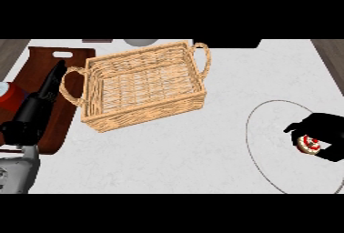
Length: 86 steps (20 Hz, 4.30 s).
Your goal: Pick the cupcake from the placemat and place it in the basket
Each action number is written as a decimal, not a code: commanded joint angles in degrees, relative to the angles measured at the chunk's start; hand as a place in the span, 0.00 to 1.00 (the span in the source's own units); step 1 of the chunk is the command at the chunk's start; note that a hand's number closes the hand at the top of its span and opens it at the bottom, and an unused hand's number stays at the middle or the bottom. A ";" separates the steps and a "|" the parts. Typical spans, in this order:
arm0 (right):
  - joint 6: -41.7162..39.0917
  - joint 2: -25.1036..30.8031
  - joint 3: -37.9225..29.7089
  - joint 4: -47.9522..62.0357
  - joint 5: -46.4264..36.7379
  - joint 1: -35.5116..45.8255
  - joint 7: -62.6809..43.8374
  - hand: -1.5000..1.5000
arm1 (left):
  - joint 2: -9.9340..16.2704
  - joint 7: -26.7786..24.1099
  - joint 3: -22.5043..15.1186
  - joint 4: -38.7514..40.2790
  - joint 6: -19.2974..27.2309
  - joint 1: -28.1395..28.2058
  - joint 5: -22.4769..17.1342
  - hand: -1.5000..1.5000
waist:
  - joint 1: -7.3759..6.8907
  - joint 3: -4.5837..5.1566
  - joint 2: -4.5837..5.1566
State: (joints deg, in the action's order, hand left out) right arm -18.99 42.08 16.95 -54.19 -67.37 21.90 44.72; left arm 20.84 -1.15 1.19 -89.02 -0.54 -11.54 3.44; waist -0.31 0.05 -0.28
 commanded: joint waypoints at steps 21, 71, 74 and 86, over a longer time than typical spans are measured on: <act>10.56 -12.32 -25.51 6.64 5.09 -7.96 -39.74 1.00 | 0.75 2.30 5.93 1.36 0.87 4.58 1.98 0.50 | 15.19 1.06 -4.56; 14.39 -42.06 -22.58 4.24 -6.56 54.47 -129.92 1.00 | -3.94 1.47 -2.94 1.50 -3.68 -5.11 2.76 0.50 | -5.97 0.42 0.19; 12.03 -42.06 -24.06 7.63 -7.18 57.85 -129.93 1.00 | -4.09 2.19 -2.02 2.72 -2.64 -5.90 2.99 0.50 | -4.83 0.40 -0.08; 22.40 -42.05 -26.70 17.57 1.41 66.70 -129.94 0.00 | -3.52 0.96 -1.70 4.11 -3.83 -6.39 2.87 0.50 | -5.47 0.27 0.10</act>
State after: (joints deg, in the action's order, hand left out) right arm -1.76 0.58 -10.31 -38.98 -67.23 85.37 -71.58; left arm 16.49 -0.02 -1.31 -85.02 -3.94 -17.43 6.56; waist -6.01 0.37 -0.18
